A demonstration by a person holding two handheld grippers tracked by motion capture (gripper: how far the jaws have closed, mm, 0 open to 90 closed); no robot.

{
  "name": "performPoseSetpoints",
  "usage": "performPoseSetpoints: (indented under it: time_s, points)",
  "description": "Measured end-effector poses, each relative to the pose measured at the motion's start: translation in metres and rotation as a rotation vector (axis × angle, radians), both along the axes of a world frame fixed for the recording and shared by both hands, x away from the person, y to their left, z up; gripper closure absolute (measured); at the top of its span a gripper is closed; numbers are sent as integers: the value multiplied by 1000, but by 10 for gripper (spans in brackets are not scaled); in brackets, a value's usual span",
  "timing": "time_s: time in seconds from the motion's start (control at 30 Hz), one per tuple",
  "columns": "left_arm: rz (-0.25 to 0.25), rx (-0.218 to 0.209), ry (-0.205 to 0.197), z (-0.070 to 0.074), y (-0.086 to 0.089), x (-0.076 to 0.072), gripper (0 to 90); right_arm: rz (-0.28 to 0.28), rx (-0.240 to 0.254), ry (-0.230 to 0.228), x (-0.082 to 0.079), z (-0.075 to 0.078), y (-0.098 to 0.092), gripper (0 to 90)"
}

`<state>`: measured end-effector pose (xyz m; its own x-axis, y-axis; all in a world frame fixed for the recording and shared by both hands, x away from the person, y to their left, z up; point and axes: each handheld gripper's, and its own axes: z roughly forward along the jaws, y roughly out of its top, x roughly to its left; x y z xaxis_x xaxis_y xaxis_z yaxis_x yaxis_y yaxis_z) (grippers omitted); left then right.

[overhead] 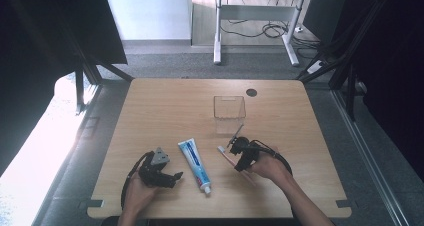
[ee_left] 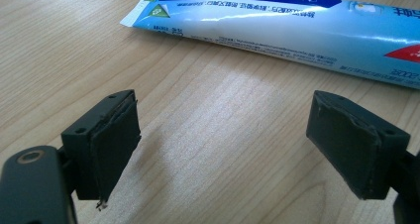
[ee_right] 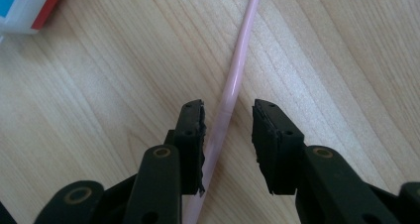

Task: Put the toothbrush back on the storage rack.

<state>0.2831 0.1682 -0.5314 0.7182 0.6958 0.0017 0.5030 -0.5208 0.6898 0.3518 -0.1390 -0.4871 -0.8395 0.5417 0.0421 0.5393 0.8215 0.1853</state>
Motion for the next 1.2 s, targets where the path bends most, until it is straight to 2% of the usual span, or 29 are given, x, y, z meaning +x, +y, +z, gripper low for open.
performPoseSetpoints:
  time_s: [0.77, 1.2]
  points:
    - [-8, 14, -1, -1, -2, 0, 134, -26, -102, 9, 8, -10, 25, 827]
    - [-11, 25, -6, -1, -3, -1, 135, -18, -68, 22, 8, -4, 22, 840]
